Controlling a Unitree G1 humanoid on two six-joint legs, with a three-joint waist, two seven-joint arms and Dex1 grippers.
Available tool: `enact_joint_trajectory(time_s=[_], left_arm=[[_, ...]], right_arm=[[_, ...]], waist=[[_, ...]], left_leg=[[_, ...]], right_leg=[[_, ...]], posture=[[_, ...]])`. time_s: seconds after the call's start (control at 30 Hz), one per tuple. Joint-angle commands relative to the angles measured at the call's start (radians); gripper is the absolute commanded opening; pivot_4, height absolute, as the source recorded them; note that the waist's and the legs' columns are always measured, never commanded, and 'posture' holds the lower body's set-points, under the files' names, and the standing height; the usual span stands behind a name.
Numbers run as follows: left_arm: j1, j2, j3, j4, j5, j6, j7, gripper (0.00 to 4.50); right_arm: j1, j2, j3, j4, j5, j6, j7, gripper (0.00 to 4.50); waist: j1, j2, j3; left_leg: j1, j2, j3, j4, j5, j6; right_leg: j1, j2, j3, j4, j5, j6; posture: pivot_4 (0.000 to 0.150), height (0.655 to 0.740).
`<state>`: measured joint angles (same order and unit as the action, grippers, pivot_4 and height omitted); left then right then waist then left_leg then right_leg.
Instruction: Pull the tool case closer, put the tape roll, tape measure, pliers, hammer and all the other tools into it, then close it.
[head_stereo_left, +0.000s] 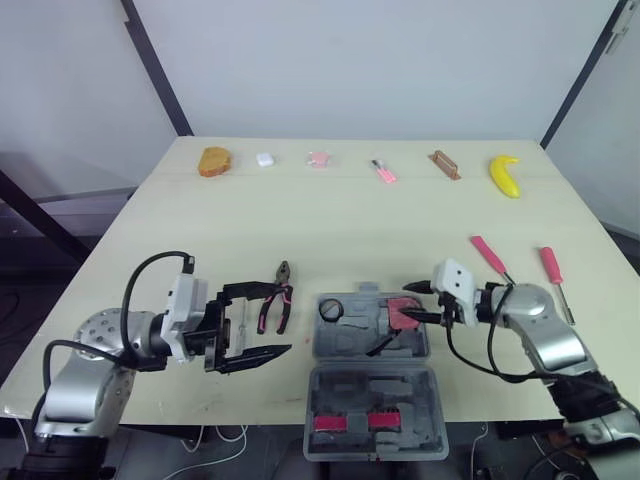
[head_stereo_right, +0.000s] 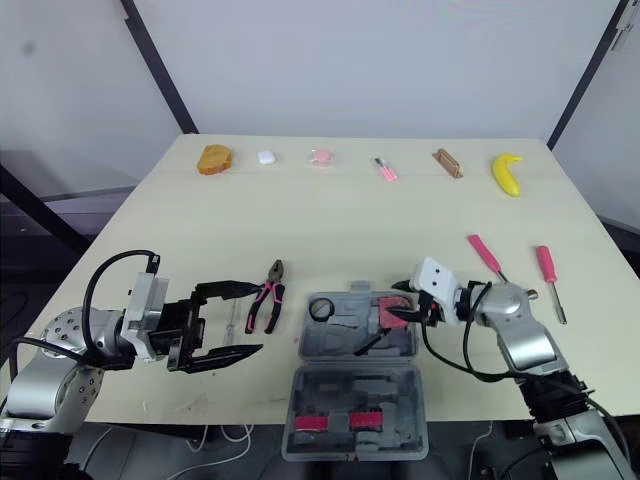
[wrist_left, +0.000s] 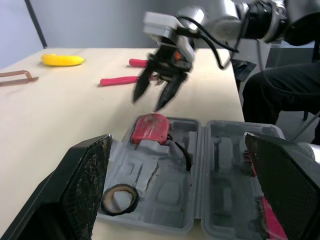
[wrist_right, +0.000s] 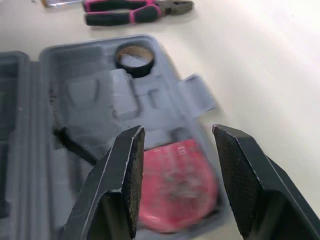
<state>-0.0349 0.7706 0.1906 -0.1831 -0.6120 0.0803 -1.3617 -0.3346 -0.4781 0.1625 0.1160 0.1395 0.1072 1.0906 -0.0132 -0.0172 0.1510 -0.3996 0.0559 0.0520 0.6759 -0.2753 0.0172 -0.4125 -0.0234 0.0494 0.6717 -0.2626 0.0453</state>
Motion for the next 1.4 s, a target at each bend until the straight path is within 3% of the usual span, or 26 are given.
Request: enact_joint_trajectory(time_s=[0.03, 0.37, 0.53, 0.83, 1.0, 1.27, 1.4], left_arm=[[-0.010, -0.002, 0.009, -0.006, -0.005, -0.015, -0.005, 4.50], [-0.011, -0.002, 0.013, -0.006, -0.003, -0.011, -0.001, 4.50], [-0.012, 0.001, 0.013, -0.004, 0.000, -0.010, -0.002, 4.50], [0.007, -0.006, 0.016, -0.006, 0.002, -0.014, 0.008, 4.50], [0.015, -0.019, 0.007, 0.000, 0.013, -0.016, 0.025, 4.50], [0.037, -0.048, 0.031, -0.014, -0.004, 0.015, 0.085, 4.50], [0.049, -0.049, 0.053, -0.019, -0.012, 0.029, 0.106, 4.50]], right_arm=[[-0.017, 0.008, -0.037, 0.041, 0.069, -0.075, 0.047, 2.28], [-0.077, 0.058, -0.047, 0.331, 0.070, -0.250, 0.061, 2.28], [-0.109, 0.074, 0.000, 0.555, -0.026, -0.311, 0.023, 2.28], [-0.101, 0.053, 0.115, 0.640, -0.159, -0.271, 0.027, 2.28], [-0.096, 0.049, 0.145, 0.638, -0.196, -0.252, 0.000, 2.28], [-0.045, 0.054, 0.048, 0.414, -0.094, -0.248, -0.060, 2.28], [-0.003, 0.052, -0.005, 0.271, -0.042, -0.224, -0.098, 2.28]], waist=[[0.000, 0.000, 0.000], [-0.001, 0.000, 0.000], [-0.002, -0.001, 0.000], [-0.003, -0.008, -0.008], [-0.003, -0.012, -0.017], [0.000, -0.016, -0.024], [-0.001, -0.007, -0.018]], left_leg=[[0.000, 0.000, 0.000, 0.000, 0.000, 0.000], [0.001, 0.000, 0.000, 0.000, 0.000, 0.000], [0.002, 0.000, 0.000, 0.000, 0.000, 0.000], [0.007, 0.000, 0.000, 0.000, 0.000, 0.000], [0.024, 0.001, 0.002, -0.007, 0.000, 0.000], [0.023, 0.001, -0.003, -0.007, 0.000, 0.000], [0.020, 0.000, -0.003, -0.007, 0.000, 0.000]], right_leg=[[0.000, 0.000, 0.000, 0.000, 0.000, 0.000], [0.000, 0.000, 0.000, 0.000, 0.000, 0.000], [0.001, 0.000, 0.001, 0.000, 0.000, 0.000], [0.005, 0.000, 0.001, 0.001, 0.000, 0.000], [0.020, 0.000, 0.001, -0.004, -0.002, -0.004], [0.021, -0.001, 0.000, -0.004, -0.003, -0.005], [0.017, -0.002, 0.000, -0.005, -0.001, -0.002]], posture=[[0.150, 0.7400], [0.150, 0.7400], [0.150, 0.7400], [0.150, 0.7400], [0.150, 0.7400], [0.150, 0.7400], [0.150, 0.7400]])
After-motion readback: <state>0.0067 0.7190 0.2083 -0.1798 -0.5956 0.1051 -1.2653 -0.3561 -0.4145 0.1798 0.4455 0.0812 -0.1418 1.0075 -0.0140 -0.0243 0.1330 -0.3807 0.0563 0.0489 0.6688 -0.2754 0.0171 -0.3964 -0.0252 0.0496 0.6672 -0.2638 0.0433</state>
